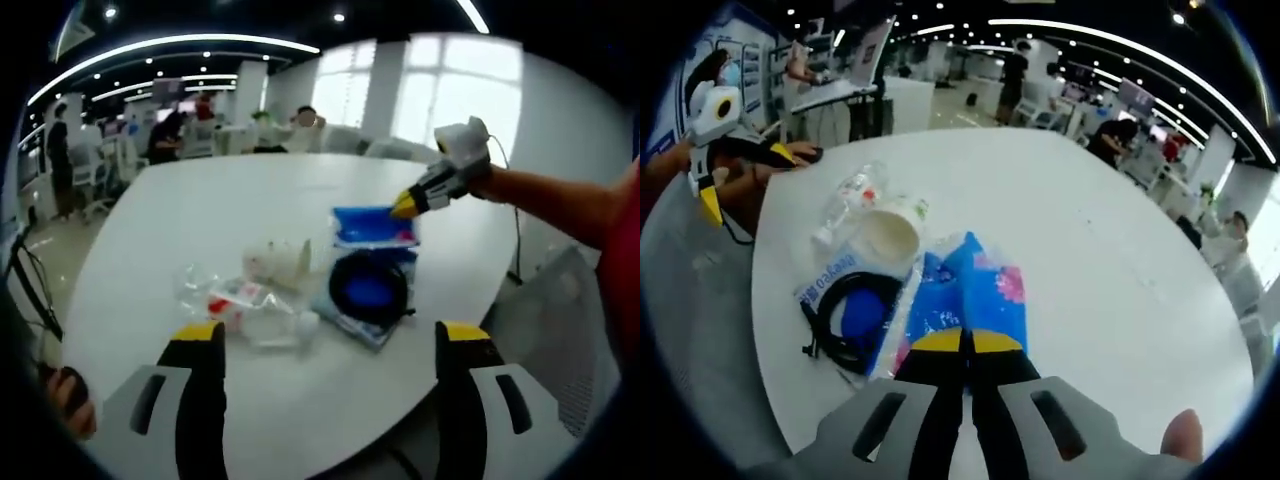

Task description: Arrange the tabletop items into an orderly group along one side of the table until the central work area is clear of visible clutter.

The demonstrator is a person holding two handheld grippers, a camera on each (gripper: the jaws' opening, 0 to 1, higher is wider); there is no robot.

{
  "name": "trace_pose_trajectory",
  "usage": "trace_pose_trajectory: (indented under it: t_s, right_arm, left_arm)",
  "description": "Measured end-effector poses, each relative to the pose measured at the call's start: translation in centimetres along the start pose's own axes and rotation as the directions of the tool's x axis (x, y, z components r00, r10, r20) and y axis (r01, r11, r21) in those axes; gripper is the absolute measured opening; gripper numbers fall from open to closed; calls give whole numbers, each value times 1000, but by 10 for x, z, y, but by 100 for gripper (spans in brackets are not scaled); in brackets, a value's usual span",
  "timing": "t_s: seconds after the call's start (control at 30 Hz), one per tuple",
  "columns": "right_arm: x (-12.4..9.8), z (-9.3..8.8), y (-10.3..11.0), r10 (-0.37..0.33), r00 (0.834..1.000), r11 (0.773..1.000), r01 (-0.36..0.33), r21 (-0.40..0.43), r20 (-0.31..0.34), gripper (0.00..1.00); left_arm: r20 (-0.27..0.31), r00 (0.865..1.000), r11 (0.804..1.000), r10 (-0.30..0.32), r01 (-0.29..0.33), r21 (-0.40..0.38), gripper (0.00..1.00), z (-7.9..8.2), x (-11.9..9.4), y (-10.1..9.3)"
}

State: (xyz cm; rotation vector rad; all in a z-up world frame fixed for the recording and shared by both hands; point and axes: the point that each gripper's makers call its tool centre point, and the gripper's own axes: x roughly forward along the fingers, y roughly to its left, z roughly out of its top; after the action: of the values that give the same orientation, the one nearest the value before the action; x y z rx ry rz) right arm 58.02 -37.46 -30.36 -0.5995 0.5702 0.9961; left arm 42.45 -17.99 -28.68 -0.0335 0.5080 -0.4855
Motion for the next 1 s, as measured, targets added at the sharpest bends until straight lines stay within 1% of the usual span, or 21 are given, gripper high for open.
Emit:
trace_pose_trajectory:
  t_s: [0.07,0.1,0.33,0.43,0.57,0.67,0.77,0.87,1.0]
  right_arm:
    - [-5,0,-4,-4,1000,1000,4,-2,4,1]
    - [-7,-1,-5,-4,1000,1000,4,-2,7,1]
    - [-19,-11,-13,0,1000,1000,0,-4,5,1]
    - [-26,-16,-18,-3,1000,1000,3,2,8,1]
    - [-35,-24,-24,-2,1000,1000,2,5,5,1]
    - [-43,-33,-33,-1,1000,1000,1,1,-2,1]
    - [-49,-38,-40,1,1000,1000,-1,-7,-2,1]
    - [-55,-43,-50,4,1000,1000,-4,-29,-8,1]
    - [-60,-48,-63,8,1000,999,-9,-50,-16,1]
  left_arm:
    - [6,1000,1000,-2,2,15,85,4,0,-2]
    - [38,999,1000,-11,10,26,85,12,-1,-4]
    - [67,997,999,-33,31,41,86,31,2,-15]
    - [77,996,997,-55,51,53,86,37,7,-25]
    - [102,990,993,-100,93,68,86,47,17,-44]
    - [105,986,990,-127,118,83,86,50,24,-56]
    - [111,985,988,-135,126,92,87,53,27,-61]
    - [131,982,988,-138,127,88,87,59,27,-64]
    - [136,983,990,-122,111,83,86,60,28,-63]
